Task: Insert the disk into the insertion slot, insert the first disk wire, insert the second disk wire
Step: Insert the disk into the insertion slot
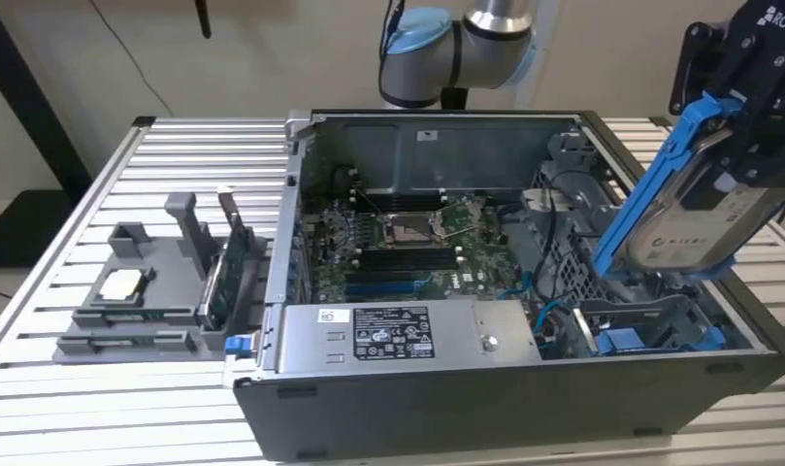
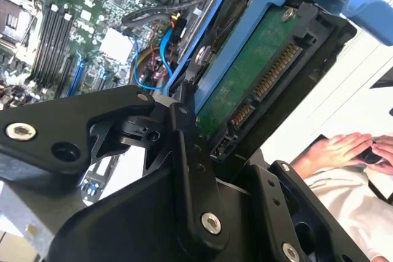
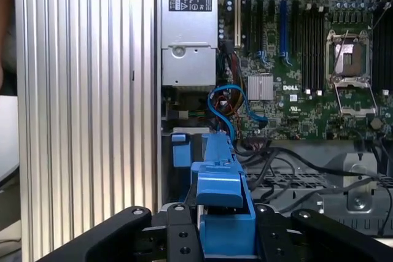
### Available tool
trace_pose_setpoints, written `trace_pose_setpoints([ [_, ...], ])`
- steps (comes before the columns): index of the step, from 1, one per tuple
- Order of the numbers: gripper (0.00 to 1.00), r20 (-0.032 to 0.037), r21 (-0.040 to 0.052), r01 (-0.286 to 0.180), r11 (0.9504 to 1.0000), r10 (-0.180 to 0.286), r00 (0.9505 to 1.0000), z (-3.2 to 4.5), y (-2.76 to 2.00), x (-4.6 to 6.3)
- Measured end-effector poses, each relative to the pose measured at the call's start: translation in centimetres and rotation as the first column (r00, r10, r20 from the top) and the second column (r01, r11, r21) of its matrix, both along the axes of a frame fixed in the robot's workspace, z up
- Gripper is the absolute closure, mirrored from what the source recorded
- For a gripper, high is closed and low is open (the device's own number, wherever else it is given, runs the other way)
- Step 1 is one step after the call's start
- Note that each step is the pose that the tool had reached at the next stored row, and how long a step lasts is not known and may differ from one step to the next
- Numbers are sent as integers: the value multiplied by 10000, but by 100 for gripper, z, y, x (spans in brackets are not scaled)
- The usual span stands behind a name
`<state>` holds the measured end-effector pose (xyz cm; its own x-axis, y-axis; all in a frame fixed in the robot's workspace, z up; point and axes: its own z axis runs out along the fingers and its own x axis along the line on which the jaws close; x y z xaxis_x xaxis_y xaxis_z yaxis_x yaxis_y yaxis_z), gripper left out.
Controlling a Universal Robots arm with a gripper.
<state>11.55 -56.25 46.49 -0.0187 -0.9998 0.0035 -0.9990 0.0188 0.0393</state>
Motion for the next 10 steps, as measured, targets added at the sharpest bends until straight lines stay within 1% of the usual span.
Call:
trace_pose_setpoints([
  [5,67,0,0,0,10000,0,10000,-52,0,0],
  [10,67,0,-1,0,10000,0,10000,-74,0,0],
])
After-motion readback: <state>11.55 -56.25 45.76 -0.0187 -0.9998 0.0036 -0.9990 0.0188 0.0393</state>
